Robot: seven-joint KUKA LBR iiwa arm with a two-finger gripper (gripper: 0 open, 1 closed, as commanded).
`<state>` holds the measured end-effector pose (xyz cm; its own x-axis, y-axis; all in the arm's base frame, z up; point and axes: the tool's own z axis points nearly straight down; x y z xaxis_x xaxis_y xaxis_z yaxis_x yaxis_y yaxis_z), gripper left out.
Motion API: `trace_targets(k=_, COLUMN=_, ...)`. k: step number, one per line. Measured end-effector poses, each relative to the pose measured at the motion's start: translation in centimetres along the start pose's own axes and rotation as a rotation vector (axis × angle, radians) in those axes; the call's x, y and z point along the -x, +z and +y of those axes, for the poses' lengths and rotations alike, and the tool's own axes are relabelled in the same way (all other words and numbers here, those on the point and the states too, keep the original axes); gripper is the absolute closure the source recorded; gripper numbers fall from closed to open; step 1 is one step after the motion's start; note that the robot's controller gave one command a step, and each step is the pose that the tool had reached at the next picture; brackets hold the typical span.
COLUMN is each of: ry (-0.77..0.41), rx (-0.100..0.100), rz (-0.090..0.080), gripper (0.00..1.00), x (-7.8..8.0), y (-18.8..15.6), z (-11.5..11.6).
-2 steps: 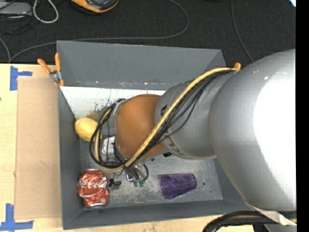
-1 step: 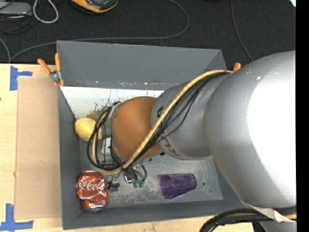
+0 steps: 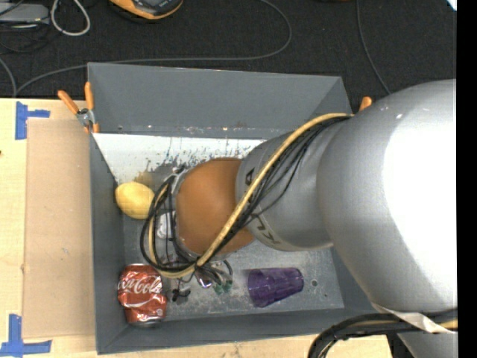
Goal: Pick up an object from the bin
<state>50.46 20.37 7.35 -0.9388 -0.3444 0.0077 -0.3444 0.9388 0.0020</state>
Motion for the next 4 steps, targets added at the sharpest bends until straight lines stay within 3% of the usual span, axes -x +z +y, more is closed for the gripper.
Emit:
trace_targets(k=1, ry=-0.003, rx=-0.002, rz=0.000, gripper=1.00, x=0.9, y=0.2, z=1.5)
trace_targets(k=2, ry=-0.082, rx=-0.004, rz=0.002, gripper=1.00, x=0.6, y=0.3, z=-4.2)
trace_targets(k=3, ry=-0.060, rx=0.006, rz=-0.005, gripper=1.00, x=1.0, y=-3.8, z=2.4)
trace_targets(k=4, ry=-0.096, rx=-0.003, rz=0.001, gripper=1.00, x=0.6, y=-2.5, z=2.3)
